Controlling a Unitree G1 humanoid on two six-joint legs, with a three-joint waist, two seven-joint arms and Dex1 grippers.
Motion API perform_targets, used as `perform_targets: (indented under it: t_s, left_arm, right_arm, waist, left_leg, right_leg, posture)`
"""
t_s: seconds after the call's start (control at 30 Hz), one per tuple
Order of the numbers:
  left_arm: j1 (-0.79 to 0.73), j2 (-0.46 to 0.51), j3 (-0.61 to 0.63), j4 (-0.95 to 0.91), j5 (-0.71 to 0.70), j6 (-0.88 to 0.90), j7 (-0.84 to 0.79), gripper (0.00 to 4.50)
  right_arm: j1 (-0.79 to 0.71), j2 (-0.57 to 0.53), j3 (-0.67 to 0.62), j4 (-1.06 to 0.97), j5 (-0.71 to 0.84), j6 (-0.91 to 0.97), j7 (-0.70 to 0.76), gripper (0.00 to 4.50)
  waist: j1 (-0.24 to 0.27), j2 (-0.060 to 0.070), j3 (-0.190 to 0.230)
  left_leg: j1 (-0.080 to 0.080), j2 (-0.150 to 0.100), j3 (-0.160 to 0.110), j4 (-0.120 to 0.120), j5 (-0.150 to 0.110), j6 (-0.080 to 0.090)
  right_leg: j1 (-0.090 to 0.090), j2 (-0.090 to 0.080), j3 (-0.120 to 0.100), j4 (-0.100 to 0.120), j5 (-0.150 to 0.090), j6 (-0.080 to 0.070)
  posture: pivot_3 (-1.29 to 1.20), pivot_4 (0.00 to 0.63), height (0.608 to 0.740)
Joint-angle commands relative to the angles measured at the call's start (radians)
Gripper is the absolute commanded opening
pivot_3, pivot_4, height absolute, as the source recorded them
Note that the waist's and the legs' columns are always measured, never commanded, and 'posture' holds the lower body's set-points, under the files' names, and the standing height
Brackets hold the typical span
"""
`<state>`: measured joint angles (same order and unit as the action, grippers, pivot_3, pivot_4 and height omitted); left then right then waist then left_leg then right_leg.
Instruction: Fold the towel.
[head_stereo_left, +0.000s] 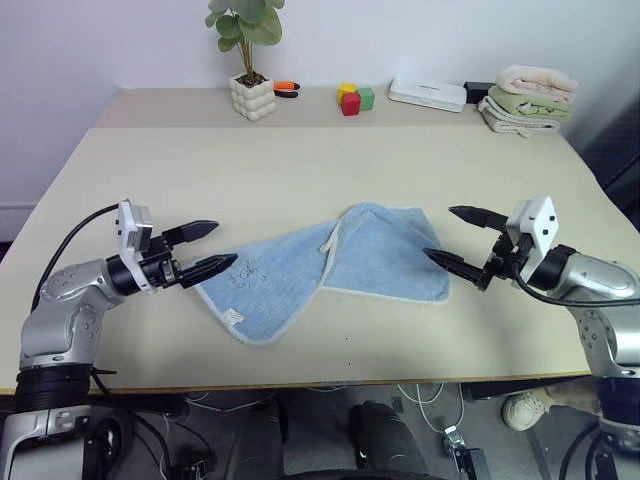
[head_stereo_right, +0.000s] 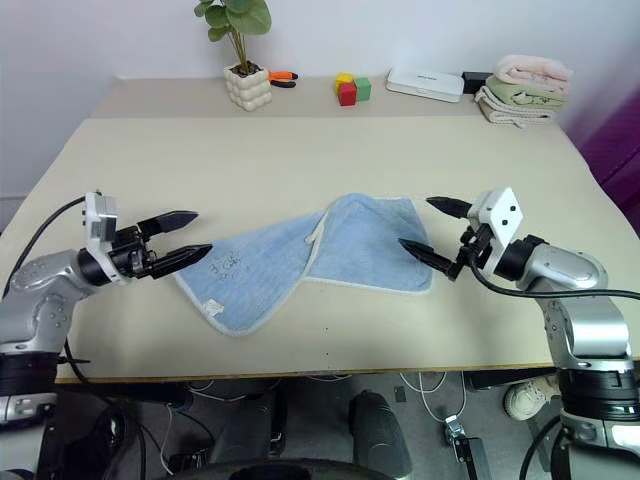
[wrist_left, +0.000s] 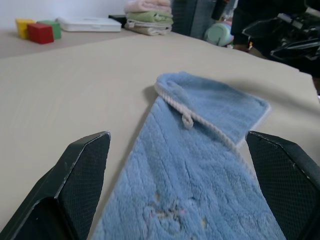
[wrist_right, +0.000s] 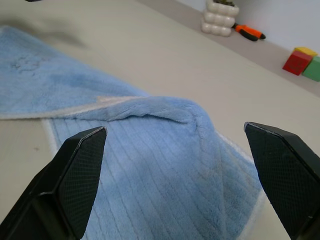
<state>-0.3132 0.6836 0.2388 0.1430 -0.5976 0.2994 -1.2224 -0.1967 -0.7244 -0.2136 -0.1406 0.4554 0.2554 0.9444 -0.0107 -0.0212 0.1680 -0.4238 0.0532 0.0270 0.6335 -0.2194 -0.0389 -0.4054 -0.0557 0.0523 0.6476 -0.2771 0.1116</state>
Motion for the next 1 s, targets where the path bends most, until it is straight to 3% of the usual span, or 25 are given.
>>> perform_targets:
  t_s: [0.03,0.3,0.6,0.83,1.0]
  left_arm:
    - [-0.036,0.014,0.001,0.011,0.008,-0.014,-0.013,4.43]
    - [-0.052,0.021,0.001,0.026,0.012,-0.017,-0.033,4.43]
    - [0.047,0.085,0.072,-0.059,-0.062,0.052,-0.065,4.43]
    - [0.141,0.136,0.017,-0.234,-0.101,0.151,-0.125,4.43]
    - [0.225,0.199,-0.086,-0.342,0.009,0.059,-0.207,4.43]
  right_arm:
    - [0.015,-0.004,-0.038,-0.033,0.014,-0.016,-0.007,4.5]
    - [-0.021,0.015,-0.006,-0.033,0.007,-0.027,-0.028,4.5]
    - [-0.124,0.13,0.104,0.016,-0.039,-0.062,-0.059,4.5]
    - [-0.161,0.151,0.13,0.045,-0.053,-0.094,-0.044,4.5]
    - [-0.185,0.196,0.149,0.038,-0.058,-0.097,-0.063,4.5]
  waist:
    - [-0.001,0.0,0.0]
    - [-0.003,0.0,0.0]
    - [-0.005,0.0,0.0]
    - [-0.003,0.0,0.0]
    - [-0.009,0.001,0.001]
  left_leg:
    - [0.0,0.0,0.0,0.0,0.0,0.0]
    - [0.0,0.0,0.0,0.0,0.0,0.0]
    - [0.0,0.0,0.0,-0.001,0.0,0.0]
    - [0.0,0.0,0.0,0.0,0.0,0.0]
    - [0.0,0.0,0.0,-0.002,0.0,0.0]
  right_leg:
    - [0.0,0.0,0.0,0.0,0.0,0.0]
    - [0.0,0.0,0.0,0.0,0.001,0.002]
    - [-0.001,0.0,0.0,0.0,0.001,0.001]
    - [0.0,-0.001,0.0,0.0,0.0,-0.001]
    - [-0.002,0.0,0.0,0.001,-0.001,-0.001]
  posture:
    - [0.0,0.15,0.74]
    - [0.0,0.15,0.74]
    - [0.0,0.15,0.74]
    - [0.0,0.15,0.74]
    - [0.0,0.15,0.74]
